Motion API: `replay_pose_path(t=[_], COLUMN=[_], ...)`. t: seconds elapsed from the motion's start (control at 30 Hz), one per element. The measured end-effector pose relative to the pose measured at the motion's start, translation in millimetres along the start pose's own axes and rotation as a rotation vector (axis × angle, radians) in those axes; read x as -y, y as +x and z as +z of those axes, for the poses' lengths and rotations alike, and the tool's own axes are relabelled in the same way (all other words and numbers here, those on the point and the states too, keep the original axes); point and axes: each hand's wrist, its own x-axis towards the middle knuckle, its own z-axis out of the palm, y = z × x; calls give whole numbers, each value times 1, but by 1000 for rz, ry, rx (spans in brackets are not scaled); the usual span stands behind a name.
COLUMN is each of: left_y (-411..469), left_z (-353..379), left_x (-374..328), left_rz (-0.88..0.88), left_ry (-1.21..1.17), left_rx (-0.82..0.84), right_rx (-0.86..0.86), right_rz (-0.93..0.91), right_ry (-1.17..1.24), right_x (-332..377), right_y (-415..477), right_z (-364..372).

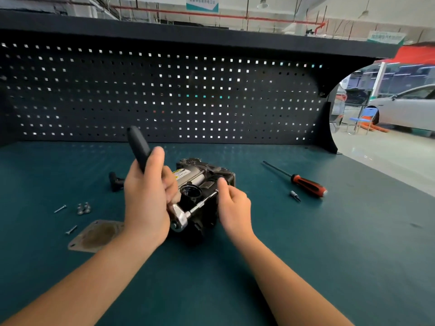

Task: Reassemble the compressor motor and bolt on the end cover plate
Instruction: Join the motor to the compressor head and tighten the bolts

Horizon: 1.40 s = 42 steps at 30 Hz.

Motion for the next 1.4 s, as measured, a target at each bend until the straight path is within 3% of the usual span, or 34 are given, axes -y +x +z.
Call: replay_pose_path(t=[0.13,0.3,0.6,0.87,1.1,1.17,1.3,1.4], left_y=[-15,-30,-19,-15,-20,-24,-20,-12], left_z=[-9,-6,5,-1,-2,0,3,1], left_x=[12,22,7,9,11,13,14,13], left_rz=[115,76,3,18,158,160,32,-78], left_ry=[22,38,-59,-25,198,187,-14,-99], left_rx=[144,317,166,197,510,461,89,-52], right_rx=[45,82,97,102,112,114,114,113], right_rz=[-14,-8,64,90,73,69,81,123], right_ry=[-147,-206,-131,-100,-101,-102,-80,-72], right_x=[1,6,7,6,7,7,6,5], right_y=[0,-1,1,2,3,3,4,5], right_z=[0,-1,-2,-2,-4,-4,-3,-3])
